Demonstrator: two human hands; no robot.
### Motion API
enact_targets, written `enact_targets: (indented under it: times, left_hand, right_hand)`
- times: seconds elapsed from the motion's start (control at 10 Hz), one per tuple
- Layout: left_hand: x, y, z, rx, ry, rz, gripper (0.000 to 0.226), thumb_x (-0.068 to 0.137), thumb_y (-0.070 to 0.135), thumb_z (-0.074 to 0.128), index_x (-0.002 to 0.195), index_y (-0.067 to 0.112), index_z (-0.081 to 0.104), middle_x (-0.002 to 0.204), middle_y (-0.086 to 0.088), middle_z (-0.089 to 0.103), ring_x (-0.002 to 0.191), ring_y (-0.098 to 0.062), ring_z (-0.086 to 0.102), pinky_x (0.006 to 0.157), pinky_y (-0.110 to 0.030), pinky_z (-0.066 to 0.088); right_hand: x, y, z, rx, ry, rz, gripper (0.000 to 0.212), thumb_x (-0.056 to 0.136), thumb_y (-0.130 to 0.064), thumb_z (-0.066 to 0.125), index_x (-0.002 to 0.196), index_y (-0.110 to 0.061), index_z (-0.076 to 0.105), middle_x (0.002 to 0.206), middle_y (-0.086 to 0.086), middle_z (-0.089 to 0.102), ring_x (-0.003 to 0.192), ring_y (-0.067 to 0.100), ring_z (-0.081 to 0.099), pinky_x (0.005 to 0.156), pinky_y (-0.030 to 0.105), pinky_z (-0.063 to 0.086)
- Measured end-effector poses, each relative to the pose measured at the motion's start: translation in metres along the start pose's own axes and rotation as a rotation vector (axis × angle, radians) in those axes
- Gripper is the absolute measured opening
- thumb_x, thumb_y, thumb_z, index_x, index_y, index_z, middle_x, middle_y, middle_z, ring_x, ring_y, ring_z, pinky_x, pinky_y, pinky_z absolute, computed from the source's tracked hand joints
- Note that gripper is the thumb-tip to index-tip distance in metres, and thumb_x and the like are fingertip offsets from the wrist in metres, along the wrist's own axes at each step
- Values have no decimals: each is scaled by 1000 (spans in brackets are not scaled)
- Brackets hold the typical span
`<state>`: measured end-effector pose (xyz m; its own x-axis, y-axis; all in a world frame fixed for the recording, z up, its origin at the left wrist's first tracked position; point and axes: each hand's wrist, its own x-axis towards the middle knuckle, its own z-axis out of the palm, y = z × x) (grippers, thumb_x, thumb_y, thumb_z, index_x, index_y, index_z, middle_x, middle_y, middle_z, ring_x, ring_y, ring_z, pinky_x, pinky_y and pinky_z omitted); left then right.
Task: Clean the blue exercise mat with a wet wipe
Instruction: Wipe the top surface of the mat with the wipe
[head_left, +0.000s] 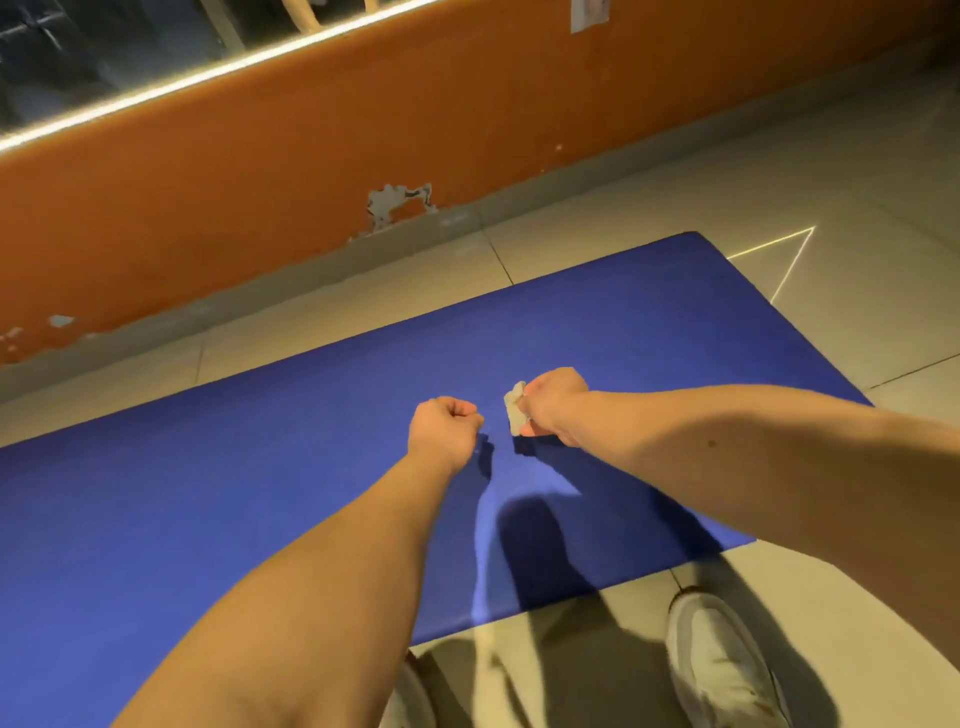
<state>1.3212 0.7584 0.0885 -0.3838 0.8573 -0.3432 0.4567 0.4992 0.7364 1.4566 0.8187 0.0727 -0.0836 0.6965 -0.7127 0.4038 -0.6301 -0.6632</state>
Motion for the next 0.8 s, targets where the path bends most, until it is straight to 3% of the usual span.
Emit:
enact_targets:
  times: [0.1, 0.2, 0.3, 0.4, 0.5, 0.6, 0.7, 0.8]
  left_hand:
    - [47, -10, -1, 76, 10, -25, 9, 90, 9, 64, 81, 11, 62, 73, -7, 59, 66, -23, 50, 69, -35, 52]
    - [95, -22, 1, 152, 13, -51, 17, 89, 13, 65, 72, 12, 60, 65, -4, 56, 60, -23, 48, 61, -34, 49]
    - [142, -32, 7, 201, 0, -92, 14, 85, 15, 67, 72, 14, 60, 65, -6, 53, 60, -24, 48, 57, -32, 46]
    - [186, -42, 15, 241, -1, -124, 12, 84, 18, 68, 76, 12, 62, 73, -6, 58, 64, -28, 52, 63, -33, 51]
    - [228, -54, 16, 347, -12, -122, 22, 88, 30, 71, 97, 11, 67, 96, -8, 66, 89, -32, 63, 79, -43, 58]
    - [262, -62, 19, 550, -15, -175, 39, 87, 44, 70, 115, 18, 62, 128, -7, 54, 123, -33, 49, 102, -57, 44]
    - [284, -62, 24, 671, -49, -264, 64, 81, 59, 72, 131, 27, 48, 150, -4, 27, 146, -36, 13, 107, -73, 23]
    - [303, -66, 29, 693, -113, -272, 83, 78, 63, 74, 143, 28, 35, 160, -8, 10, 146, -46, 4, 108, -70, 27]
  right_hand:
    - [36, -25, 6, -18, 53, -32, 9, 69, -23, 43, 76, -24, 49, 90, 0, 64, 86, 22, 57, 84, 25, 48]
    - [73, -46, 8, -23, 100, -196, 19, 58, -24, 59, 73, -14, 59, 89, 9, 68, 84, 28, 67, 83, 40, 61]
    - [112, -57, 16, -65, 90, -247, 7, 78, -21, 67, 74, -19, 62, 90, 6, 67, 83, 26, 62, 82, 36, 57]
    - [153, -62, 24, -52, 166, -271, 20, 89, -10, 62, 73, -22, 60, 90, 6, 69, 80, 19, 62, 70, 28, 47]
    - [221, -71, 29, 72, 259, -235, 22, 83, -1, 56, 69, -18, 55, 104, 11, 75, 97, 19, 70, 62, 28, 48]
    - [245, -87, 17, -179, 285, -323, 21, 89, -10, 60, 75, -26, 59, 94, 5, 69, 85, 17, 60, 76, 28, 48]
    - [273, -100, 5, -351, 291, -437, 16, 94, -12, 55, 91, -24, 66, 92, 3, 60, 85, 18, 52, 78, 25, 40]
    - [293, -110, 8, -279, 360, -528, 25, 94, -2, 47, 82, -10, 67, 77, 1, 60, 71, 13, 56, 63, 29, 39]
